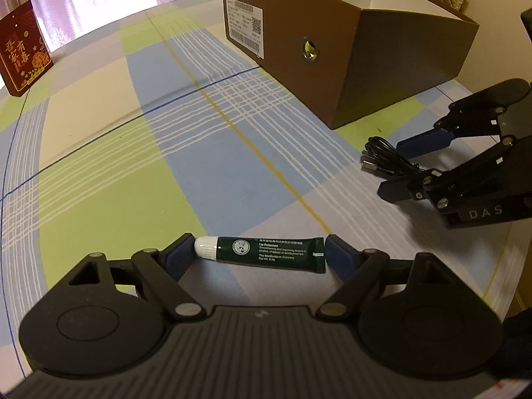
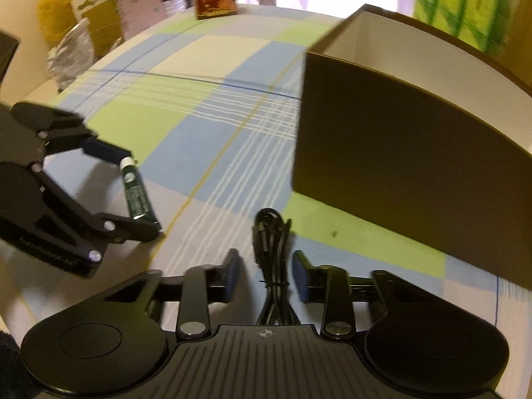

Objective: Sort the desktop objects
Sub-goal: 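Lift and carry the cable and lip-balm tube with both grippers over the box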

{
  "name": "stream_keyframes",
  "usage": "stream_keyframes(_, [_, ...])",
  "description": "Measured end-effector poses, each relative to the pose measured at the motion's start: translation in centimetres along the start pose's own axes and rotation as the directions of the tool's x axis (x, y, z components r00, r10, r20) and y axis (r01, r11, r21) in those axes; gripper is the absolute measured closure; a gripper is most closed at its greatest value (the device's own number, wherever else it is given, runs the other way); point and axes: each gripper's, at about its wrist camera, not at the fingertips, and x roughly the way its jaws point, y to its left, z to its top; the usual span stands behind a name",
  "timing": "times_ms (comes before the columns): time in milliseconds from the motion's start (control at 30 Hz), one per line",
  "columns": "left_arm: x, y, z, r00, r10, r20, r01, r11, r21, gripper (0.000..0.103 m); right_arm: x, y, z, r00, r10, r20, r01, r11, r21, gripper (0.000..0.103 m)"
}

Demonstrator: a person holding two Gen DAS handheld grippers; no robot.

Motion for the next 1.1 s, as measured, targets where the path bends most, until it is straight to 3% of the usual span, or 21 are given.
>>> stream_keyframes(133, [0.0, 0.0, 0.0, 1.000, -0.002, -0.006, 0.002, 1.000, 0.010, 0.021, 0.0, 0.6, -0.1, 1.000, -0.007, 0.003, 0.007, 1.000, -0.020, 0.087])
stream_keyframes(633, [-0.3, -0.9, 0.1, 0.999, -0.009, -0.033, 0.011, 0.999, 0.047, 0.022, -1.6, -1.6, -1.3, 0.999, -0.031, -0.015, 0.033, 0.990, 0.135, 0.088])
stream_keyframes(1100, [-1.1, -1.9, 1.2, 1.000, -0.018, -0.014, 0.020, 0.995, 0.097, 0.022, -3.5, -2.4, -2.8, 0.998, -0.059, -0.008, 0.059, 0.978, 0.200, 0.088])
